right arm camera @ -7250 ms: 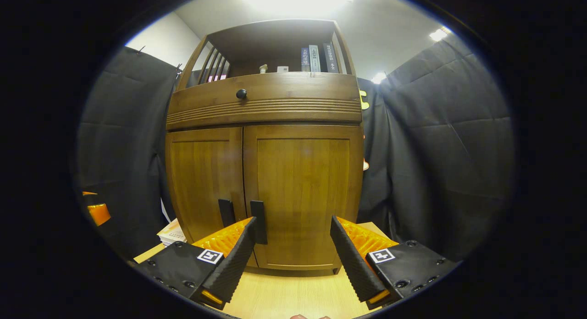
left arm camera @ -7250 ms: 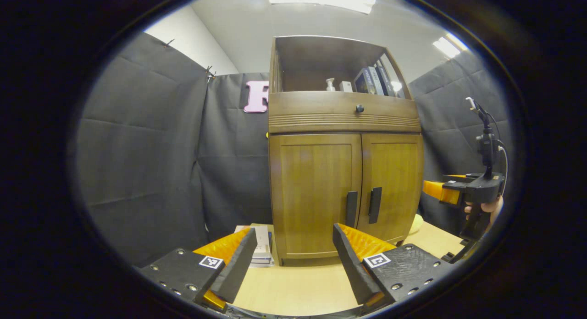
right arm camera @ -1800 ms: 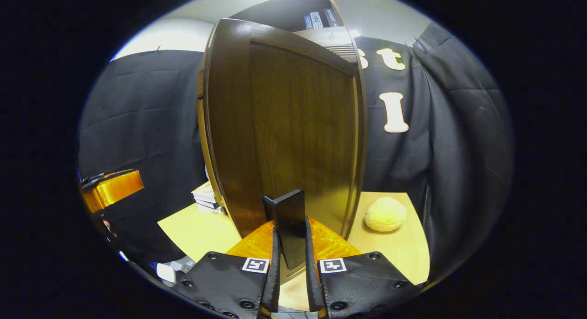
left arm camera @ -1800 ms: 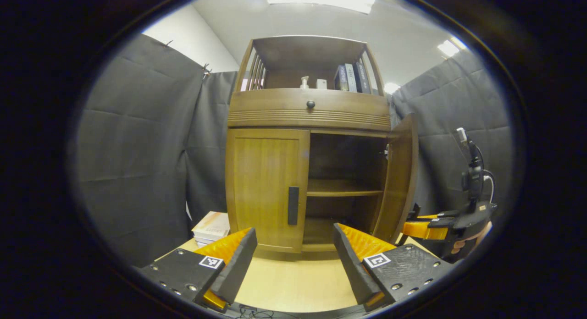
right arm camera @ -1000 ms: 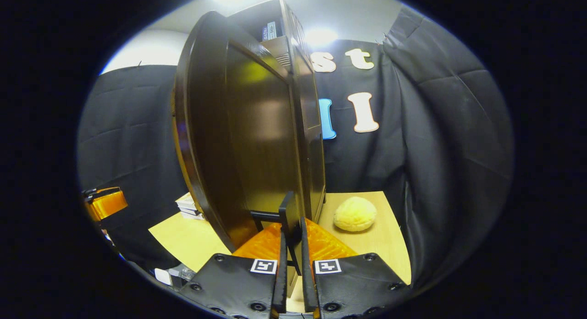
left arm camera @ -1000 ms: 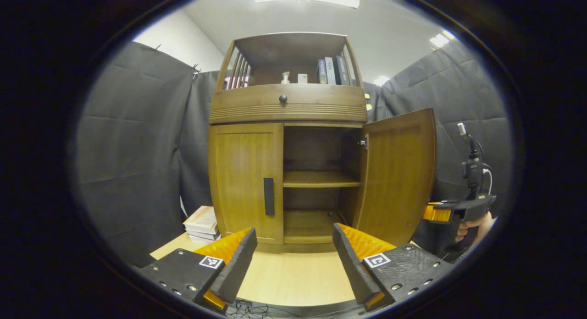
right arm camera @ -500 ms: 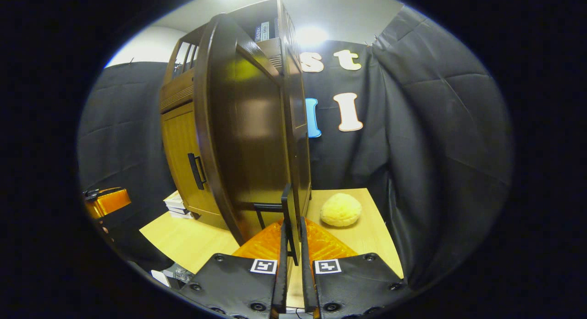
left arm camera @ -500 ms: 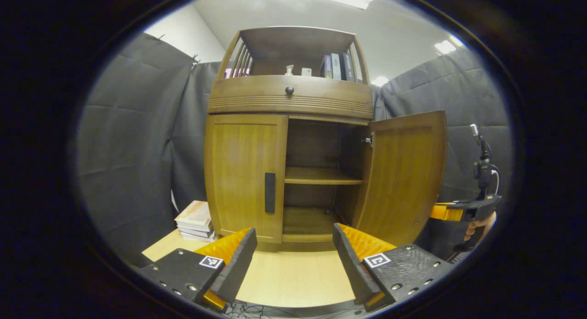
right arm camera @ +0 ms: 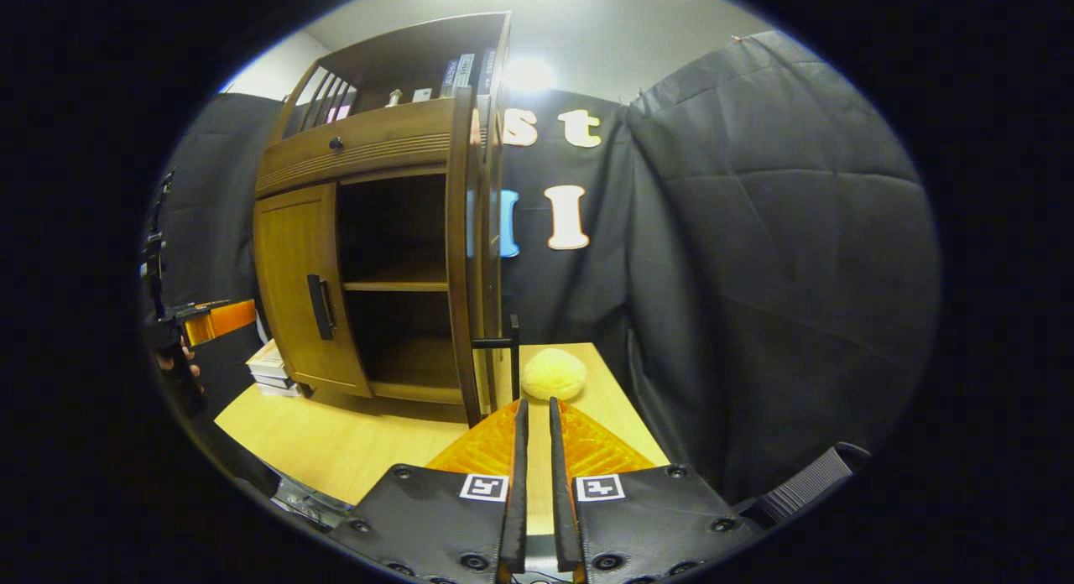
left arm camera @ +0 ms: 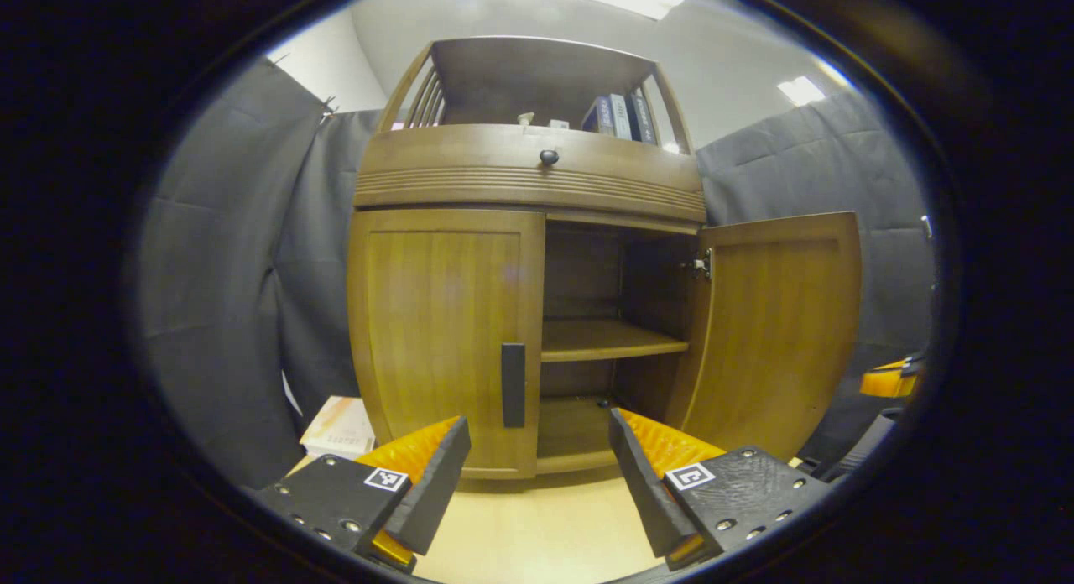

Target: Open the right door of the double-door shoe cabinet with the right hand, and open the left door with the left hand.

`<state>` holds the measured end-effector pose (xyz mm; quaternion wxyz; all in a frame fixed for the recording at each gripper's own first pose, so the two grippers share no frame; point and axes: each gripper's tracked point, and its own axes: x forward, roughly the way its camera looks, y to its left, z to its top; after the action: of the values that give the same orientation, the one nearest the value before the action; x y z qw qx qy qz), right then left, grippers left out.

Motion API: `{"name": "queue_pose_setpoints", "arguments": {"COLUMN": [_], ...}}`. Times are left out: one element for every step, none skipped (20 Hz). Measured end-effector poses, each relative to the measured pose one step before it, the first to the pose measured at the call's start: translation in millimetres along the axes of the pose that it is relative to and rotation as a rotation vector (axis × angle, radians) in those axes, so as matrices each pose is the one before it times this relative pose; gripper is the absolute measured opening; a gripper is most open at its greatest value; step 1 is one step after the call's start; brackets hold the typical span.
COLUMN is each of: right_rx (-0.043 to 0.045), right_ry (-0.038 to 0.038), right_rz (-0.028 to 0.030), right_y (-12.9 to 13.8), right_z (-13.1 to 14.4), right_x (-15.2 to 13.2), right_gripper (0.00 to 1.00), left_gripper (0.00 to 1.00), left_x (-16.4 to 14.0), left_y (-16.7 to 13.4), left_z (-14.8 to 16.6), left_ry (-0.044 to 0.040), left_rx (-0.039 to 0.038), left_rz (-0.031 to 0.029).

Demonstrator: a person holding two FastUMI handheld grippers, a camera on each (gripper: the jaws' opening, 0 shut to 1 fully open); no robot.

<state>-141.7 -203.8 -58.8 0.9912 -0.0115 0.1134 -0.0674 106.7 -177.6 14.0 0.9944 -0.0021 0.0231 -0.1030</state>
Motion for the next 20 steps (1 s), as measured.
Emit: {"name": "queue_pose_setpoints", "arguments": {"right_rx": [0.01557, 0.01366, 0.00426, 0.00617, 0.01646, 0.01168, 0.00103, -0.01018, -0.01955, -0.01701, -0.01562, -0.00892, 0.00032, 0.00923, 0.01152, 0.00886, 0.00279, -0.00031, -0.00353, -0.00657], "right_ry": [-0.01033, -0.00913, -0.01159, -0.00474, -0.00382, -0.00347, -0.0057, -0.00395, 0.00033, -0.00279, -0.00975, -0.01323, -0.01542, -0.0125, -0.01263, -0.00531, -0.00255, 0.0008, -0.00029, -0.00281], "right_rz": [-0.01851, -0.01138, -0.01166, -0.01577, 0.01625, 0.02345, 0.02617, 0.02763, 0.02771, 0.02798, 0.0185, 0.01361, 0.00751, 0.0102, 0.01335, 0.01776, 0.00987, 0.00783, 0.01011, 0.00714], "right_y": [7.71, 9.02, 8.3, 9.99, 15.09, 17.55, 16.92, 16.59, 14.26, 13.13, 6.98, 6.52, 5.38, 6.07, 5.85, 6.15, 3.26, 1.12, 2.34, 1.83], "right_z": [6.99, 4.2, -0.77, 0.81, 0.2, 1.96, 1.18, 1.94, -0.45, 0.21, 2.81, 5.42, 6.01, 3.78, 4.01, 0.74, -0.15, -1.46, -0.63, -0.85], "right_x": [-9.77, -3.85, -8.89, -6.35, -5.49, -3.22, -1.01, -1.46, 3.39, 3.08, 7.48, 6.75, 9.85, 8.87, 9.56, 10.19, 9.44, 7.6, 7.07, 5.32], "right_gripper": [0.1, 0.13, 0.07, 0.07, 0.07, 0.25, 0.39, 0.54, 0.68, 0.82, 0.96, 0.97, 0.97, 1.0, 1.0, 0.97, 0.98, 1.0, 1.0, 1.0], "left_gripper": [0.95, 0.95, 0.95, 0.95, 0.95, 0.95, 0.95, 0.95, 0.95, 0.95, 0.95, 0.96, 0.95, 0.95, 0.95, 0.95, 0.95, 0.95, 0.95, 0.95], "left_x": [8.46, 9.09, 9.58, 8.5, 6.93, 8.27, 7.36, 7.2, 5.66, 8.64, 7.69, 8.87, 7.43, 7.73, 6.86, 5.9, 7.23, 6.91, 6.07, 6.19], "left_y": [5.17, 6.81, 5.38, 5.39, 4.27, 3.49, 4.38, 4.71, 2.48, 2.31, 1.8, 1.34, 0.86, 1.31, -0.54, -1.08, -2.64, -1.84, -2.27, -1.09], "left_z": [0.27, 1.05, 0.0, 1.88, 0.07, 1.12, 0.01, 0.12, 0.01, 0.84, -2.2, -0.35, -1.17, -0.98, -2.65, -1.94, -1.43, -1.1, -4.84, -3.59], "left_ry": [-0.00594, -0.00088, -0.00233, -0.00261, -0.00294, -0.00292, -0.00076, 0.00026, -0.00211, 0.00065, -0.00102, 0.00304, 0.00044, 0.00101, -0.00079, 0.00323, 0.00117, 0.00308, 0.00222, 0.00568], "left_rx": [0.00729, 0.0032, -0.00106, -0.00435, -0.00481, -0.00511, -0.00519, -0.00775, -0.01033, -0.01215, -0.01047, -0.00483, 0.00048, 0.00347, 0.00422, 0.00297, 0.00441, 0.00769, 0.01168, 0.01398], "left_rz": [-0.01175, -0.004, -0.00719, -0.00434, -0.00376, -0.00185, 0.00454, 0.00707, 0.00257, 0.00063, 0.00159, 0.00283, 0.00412, 0.0074, 0.00725, 0.00467, 0.00483, 0.00583, 0.0057, 0.01085]}}
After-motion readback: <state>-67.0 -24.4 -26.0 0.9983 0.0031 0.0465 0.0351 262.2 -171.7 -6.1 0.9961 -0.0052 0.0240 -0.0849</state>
